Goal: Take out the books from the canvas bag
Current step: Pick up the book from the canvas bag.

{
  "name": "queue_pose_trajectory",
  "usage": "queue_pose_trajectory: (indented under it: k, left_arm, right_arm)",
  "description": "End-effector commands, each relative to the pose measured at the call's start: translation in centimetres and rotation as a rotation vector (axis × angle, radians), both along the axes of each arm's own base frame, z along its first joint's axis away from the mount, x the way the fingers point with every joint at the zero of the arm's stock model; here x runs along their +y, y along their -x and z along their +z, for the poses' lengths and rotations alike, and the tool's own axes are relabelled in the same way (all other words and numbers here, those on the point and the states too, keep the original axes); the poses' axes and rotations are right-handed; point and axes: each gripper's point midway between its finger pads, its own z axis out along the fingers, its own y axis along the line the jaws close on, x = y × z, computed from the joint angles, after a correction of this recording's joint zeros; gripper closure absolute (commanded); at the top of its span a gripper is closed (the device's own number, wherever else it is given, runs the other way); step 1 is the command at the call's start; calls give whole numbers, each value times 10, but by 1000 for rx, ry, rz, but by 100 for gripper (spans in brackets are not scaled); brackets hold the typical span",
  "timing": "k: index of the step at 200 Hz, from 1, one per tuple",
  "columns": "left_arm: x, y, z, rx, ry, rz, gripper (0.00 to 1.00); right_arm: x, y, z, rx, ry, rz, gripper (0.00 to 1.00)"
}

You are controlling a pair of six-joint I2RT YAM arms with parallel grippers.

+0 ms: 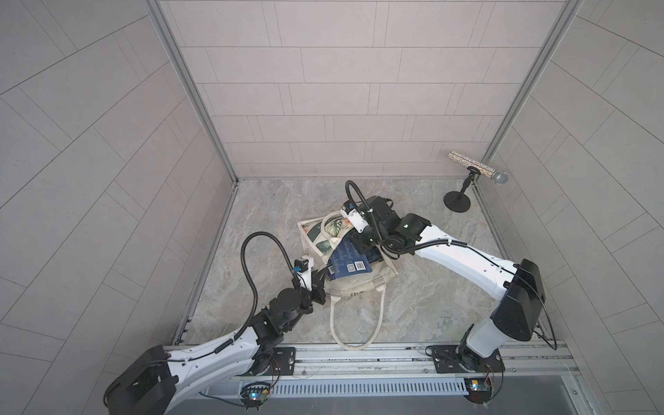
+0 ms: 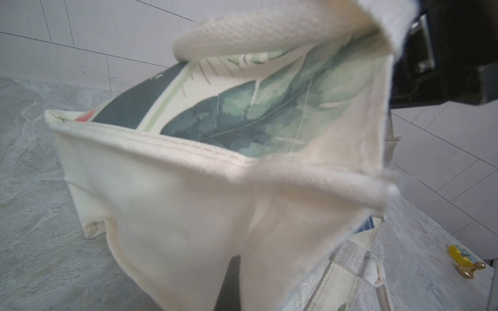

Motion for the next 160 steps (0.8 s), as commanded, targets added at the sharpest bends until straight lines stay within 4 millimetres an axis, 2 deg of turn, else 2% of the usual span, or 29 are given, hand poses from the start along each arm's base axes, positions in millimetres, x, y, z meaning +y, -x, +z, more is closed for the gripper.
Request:
queue_pose_trajectory:
  k: [1, 17, 46, 50, 83, 94, 123, 141, 160]
  left_arm:
    - [-8, -1, 19, -26, 45, -23, 100]
    - [-7, -2, 21, -24, 52, -11, 100]
    - [-8, -3, 23, -24, 62, -10, 100]
    - [-9, -3, 16, -7, 43, -11, 100]
    - [-10, -3, 13, 1, 34, -14, 100]
    - [-9, -4, 13, -1, 34, -11, 100]
    - [-8, -4, 15, -6, 38, -3, 100]
    - [-8, -3, 15, -4, 39, -6, 100]
    - [-9, -4, 14, -2, 35, -8, 100]
  right_arm:
    - [-1, 28, 15, -56, 16, 87, 100]
    - [-4, 48, 16, -47, -48, 122, 100]
    - [-17, 76, 33, -60, -109, 199, 100]
    - [-18, 79, 37, -64, -117, 213, 100]
    - [-23, 98, 84, -135, -295, 270, 100]
    - [-31, 95, 104, -177, -354, 230, 100]
    - [-76, 70, 160, -287, -591, 9, 100]
    - [-119, 61, 195, -382, -718, -152, 100]
    - [-168, 50, 211, -484, -756, -383, 100]
